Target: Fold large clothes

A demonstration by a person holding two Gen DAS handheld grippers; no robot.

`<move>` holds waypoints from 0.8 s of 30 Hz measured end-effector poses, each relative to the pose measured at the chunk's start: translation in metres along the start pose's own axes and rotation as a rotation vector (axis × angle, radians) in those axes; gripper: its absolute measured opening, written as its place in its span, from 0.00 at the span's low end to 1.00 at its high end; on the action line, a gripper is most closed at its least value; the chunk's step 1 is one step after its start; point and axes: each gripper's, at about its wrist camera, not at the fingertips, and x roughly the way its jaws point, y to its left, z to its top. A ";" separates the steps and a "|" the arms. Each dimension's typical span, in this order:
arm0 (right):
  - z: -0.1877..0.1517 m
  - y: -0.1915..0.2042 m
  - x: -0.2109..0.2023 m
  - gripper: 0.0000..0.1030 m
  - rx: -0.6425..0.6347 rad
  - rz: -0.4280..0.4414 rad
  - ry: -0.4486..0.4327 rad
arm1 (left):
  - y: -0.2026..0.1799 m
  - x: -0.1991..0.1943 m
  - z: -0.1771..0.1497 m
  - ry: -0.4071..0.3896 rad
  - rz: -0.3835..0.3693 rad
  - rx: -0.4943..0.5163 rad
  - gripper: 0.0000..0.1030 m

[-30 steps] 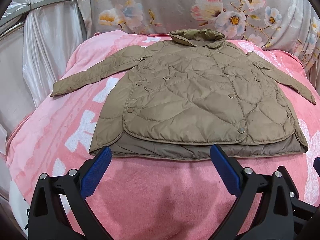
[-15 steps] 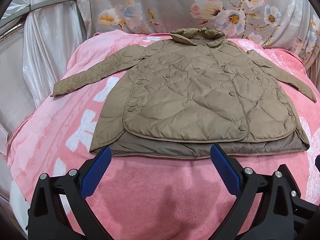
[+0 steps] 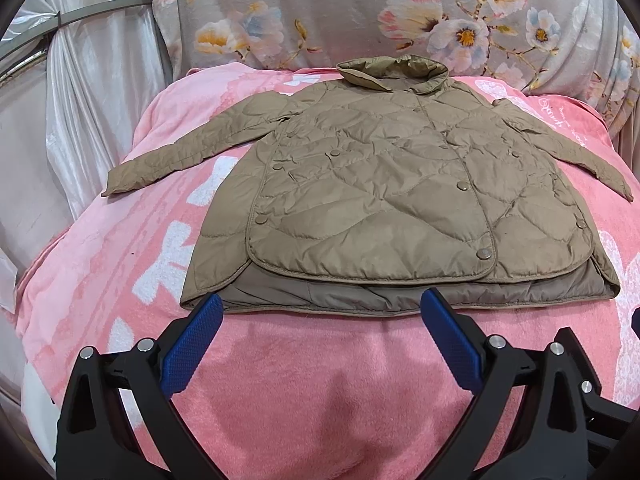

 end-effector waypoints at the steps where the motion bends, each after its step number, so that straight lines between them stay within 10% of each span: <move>1: 0.000 0.000 0.000 0.95 0.000 0.000 0.000 | 0.000 0.000 0.000 0.001 -0.001 -0.001 0.94; 24: -0.001 0.001 -0.003 0.95 -0.002 -0.001 -0.003 | 0.001 -0.002 0.000 -0.001 0.000 -0.004 0.94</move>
